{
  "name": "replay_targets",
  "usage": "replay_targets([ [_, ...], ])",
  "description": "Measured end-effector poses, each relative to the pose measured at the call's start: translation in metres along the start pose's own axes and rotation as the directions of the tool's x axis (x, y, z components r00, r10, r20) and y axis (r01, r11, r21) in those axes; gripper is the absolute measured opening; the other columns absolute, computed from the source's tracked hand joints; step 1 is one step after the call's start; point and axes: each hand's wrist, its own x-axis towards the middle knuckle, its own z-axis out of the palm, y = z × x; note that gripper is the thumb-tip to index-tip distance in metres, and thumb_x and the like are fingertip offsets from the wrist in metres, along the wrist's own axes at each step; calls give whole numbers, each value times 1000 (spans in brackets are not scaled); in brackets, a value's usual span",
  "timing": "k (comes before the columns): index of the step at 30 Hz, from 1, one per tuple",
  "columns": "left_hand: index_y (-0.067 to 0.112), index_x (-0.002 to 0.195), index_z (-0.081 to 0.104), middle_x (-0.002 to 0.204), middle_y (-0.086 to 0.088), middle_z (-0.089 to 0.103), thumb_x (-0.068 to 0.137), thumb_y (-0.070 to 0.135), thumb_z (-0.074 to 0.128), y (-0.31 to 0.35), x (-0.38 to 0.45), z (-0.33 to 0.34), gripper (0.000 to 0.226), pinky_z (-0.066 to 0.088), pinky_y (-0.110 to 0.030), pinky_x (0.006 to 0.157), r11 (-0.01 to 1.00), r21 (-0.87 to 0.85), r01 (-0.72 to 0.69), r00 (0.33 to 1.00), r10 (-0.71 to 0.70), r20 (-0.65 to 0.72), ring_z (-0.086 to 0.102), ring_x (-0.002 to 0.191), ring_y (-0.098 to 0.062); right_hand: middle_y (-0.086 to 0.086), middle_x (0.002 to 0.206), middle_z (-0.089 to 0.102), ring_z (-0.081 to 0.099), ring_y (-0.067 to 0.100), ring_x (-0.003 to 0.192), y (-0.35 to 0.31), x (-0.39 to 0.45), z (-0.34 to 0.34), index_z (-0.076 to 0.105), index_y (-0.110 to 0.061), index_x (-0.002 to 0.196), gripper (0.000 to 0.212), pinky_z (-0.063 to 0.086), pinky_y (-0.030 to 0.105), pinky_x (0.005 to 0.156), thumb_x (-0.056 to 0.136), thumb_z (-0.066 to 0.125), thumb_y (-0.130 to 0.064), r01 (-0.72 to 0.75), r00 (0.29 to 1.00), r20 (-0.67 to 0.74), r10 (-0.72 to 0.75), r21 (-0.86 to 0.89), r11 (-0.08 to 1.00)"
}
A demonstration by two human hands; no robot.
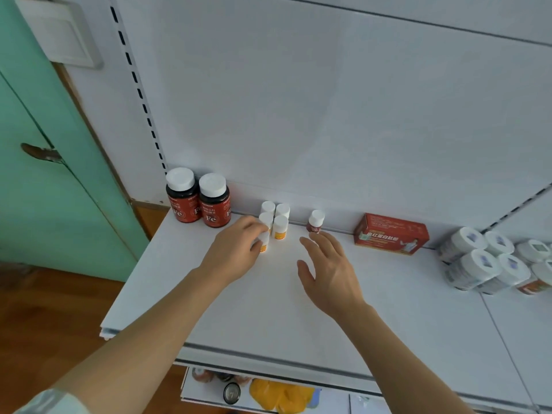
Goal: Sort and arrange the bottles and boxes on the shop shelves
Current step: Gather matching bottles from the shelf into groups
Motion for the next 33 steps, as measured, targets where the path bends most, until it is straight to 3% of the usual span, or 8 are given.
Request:
replay_targets([
  [8, 15, 109, 62, 109, 2, 55, 86, 8, 62, -4, 4, 8, 24, 53, -42, 64, 997, -9, -71, 997, 71, -23, 60, 86, -22, 13, 129, 59, 47, 32, 129, -5, -1, 2, 59, -7, 127, 41, 52, 42, 95, 89, 65, -21, -47, 999, -9, 47, -17, 999],
  [21, 18, 110, 59, 107, 2, 52, 84, 11, 63, -1, 4, 5, 28, 51, -39, 58, 995, 67, -70, 997, 73, -39, 56, 87, -23, 12, 130, 59, 47, 33, 130, -5, -5, -3, 58, -7, 128, 42, 52, 43, 96, 90, 64, -22, -75, 997, 11, 76, -56, 996],
  [28, 11, 115, 61, 115, -7, 56, 82, 18, 70, 17, 8, 0, 35, 50, -40, 80, 979, 150, -141, 969, 167, -181, 54, 102, -29, 17, 142, 50, 39, 36, 138, -4, -10, -17, 53, -7, 135, 48, 42, 51, 107, 93, 57, -31, -156, 986, 27, 162, -162, 974],
  [33, 10, 120, 60, 129, -9, 55, 89, 28, 63, 58, 17, 19, 37, 45, -42, 101, 957, 163, -239, 951, 265, -159, 47, 127, -31, 17, 152, 38, 27, 34, 145, 9, -30, -46, 46, -9, 141, 56, 31, 46, 117, 97, 46, -43, -243, 969, -18, 247, -264, 933],
])
